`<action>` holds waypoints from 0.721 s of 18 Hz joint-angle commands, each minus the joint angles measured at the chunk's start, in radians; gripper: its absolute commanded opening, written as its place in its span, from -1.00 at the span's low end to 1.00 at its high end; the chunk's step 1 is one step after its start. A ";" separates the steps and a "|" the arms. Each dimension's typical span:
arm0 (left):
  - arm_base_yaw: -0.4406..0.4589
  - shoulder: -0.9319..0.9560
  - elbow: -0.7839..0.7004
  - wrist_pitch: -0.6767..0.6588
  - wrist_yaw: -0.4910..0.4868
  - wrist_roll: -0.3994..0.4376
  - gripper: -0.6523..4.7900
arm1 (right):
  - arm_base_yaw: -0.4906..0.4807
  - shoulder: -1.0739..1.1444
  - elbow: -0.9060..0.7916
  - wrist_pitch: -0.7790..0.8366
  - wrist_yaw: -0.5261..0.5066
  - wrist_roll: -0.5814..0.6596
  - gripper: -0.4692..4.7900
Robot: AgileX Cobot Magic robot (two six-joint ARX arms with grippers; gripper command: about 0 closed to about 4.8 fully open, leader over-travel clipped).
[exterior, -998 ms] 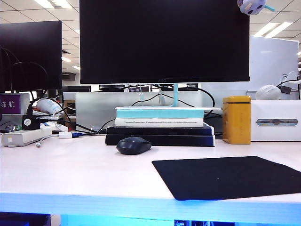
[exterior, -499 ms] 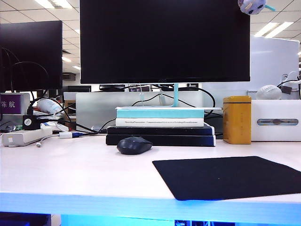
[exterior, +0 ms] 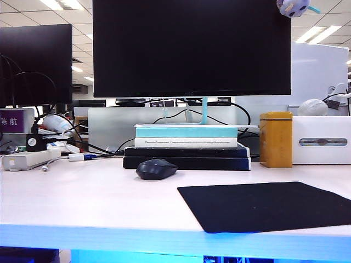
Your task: Place the black mouse on the black mouse pad.
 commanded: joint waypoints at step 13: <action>-0.253 0.471 0.004 0.293 -0.308 -0.176 -0.76 | 0.021 -0.055 0.006 0.013 0.010 -0.034 -0.83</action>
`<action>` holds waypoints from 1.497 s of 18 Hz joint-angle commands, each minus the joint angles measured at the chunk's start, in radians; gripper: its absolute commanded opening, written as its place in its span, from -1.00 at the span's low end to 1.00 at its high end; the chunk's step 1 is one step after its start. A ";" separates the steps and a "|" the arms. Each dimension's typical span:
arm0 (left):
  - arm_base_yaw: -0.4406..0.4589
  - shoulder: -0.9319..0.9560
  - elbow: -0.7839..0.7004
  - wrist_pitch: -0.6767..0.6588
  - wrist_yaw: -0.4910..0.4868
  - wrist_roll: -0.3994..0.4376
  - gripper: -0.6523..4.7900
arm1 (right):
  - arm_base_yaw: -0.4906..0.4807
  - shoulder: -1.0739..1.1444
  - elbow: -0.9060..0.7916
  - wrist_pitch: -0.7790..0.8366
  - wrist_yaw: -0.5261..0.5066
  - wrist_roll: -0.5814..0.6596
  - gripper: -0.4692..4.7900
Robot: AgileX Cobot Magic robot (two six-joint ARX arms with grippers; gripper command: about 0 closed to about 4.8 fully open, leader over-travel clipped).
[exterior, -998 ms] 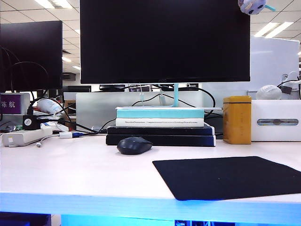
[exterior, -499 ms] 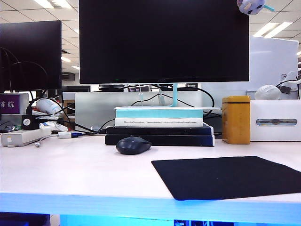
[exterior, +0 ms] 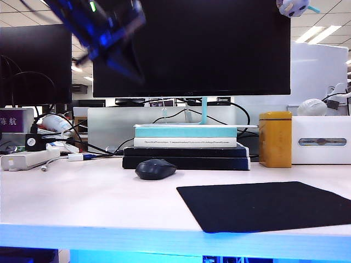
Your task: Place the black mouse on the black mouse pad.
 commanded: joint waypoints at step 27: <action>-0.106 0.374 0.006 0.238 -0.222 -0.071 1.00 | 0.000 -0.004 0.006 -0.006 0.015 0.023 -0.83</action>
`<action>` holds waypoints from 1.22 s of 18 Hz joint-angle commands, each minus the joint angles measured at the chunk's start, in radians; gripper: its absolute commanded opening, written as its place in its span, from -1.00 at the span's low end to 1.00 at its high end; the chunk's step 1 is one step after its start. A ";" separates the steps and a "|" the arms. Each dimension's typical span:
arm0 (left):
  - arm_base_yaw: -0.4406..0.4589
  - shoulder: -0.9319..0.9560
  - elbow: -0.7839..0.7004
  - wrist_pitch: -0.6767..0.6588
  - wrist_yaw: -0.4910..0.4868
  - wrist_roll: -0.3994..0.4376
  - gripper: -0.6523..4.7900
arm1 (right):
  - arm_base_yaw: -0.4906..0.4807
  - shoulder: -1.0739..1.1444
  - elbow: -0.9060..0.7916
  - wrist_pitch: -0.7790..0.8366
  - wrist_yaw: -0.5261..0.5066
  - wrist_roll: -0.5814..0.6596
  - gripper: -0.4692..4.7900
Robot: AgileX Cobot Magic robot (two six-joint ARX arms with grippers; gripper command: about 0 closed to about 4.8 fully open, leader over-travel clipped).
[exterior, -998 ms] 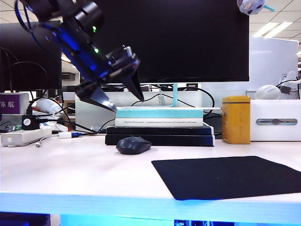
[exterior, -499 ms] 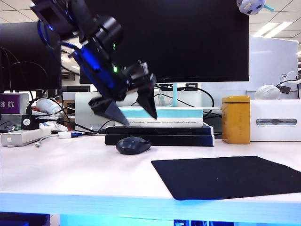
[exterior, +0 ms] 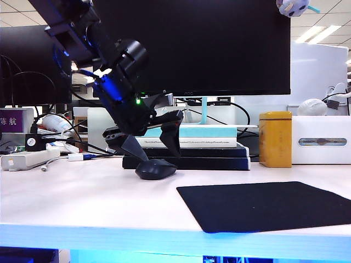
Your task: Place the black mouse on the black mouse pad.
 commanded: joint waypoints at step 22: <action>-0.037 -0.001 0.386 -0.423 0.341 0.117 0.21 | 0.000 -0.004 0.006 0.027 0.008 0.004 -0.83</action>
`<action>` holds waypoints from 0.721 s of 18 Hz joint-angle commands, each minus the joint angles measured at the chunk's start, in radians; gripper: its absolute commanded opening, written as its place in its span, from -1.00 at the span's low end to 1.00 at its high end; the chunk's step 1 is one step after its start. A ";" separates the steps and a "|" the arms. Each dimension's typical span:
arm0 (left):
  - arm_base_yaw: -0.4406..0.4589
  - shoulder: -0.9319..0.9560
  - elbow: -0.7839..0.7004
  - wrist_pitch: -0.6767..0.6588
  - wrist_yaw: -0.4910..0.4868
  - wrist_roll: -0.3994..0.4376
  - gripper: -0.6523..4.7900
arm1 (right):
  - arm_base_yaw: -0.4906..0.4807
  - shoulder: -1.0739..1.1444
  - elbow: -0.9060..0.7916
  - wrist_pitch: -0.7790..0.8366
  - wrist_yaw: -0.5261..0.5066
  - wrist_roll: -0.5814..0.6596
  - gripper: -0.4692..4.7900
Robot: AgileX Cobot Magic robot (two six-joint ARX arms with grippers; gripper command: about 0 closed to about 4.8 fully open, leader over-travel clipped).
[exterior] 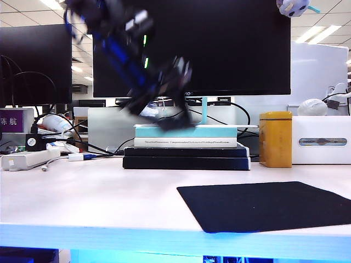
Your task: Place the black mouse on the black mouse pad.
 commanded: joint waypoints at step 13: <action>-0.357 0.032 0.093 -0.208 -0.100 0.347 0.21 | 0.000 -0.005 0.006 0.038 0.005 0.005 -0.83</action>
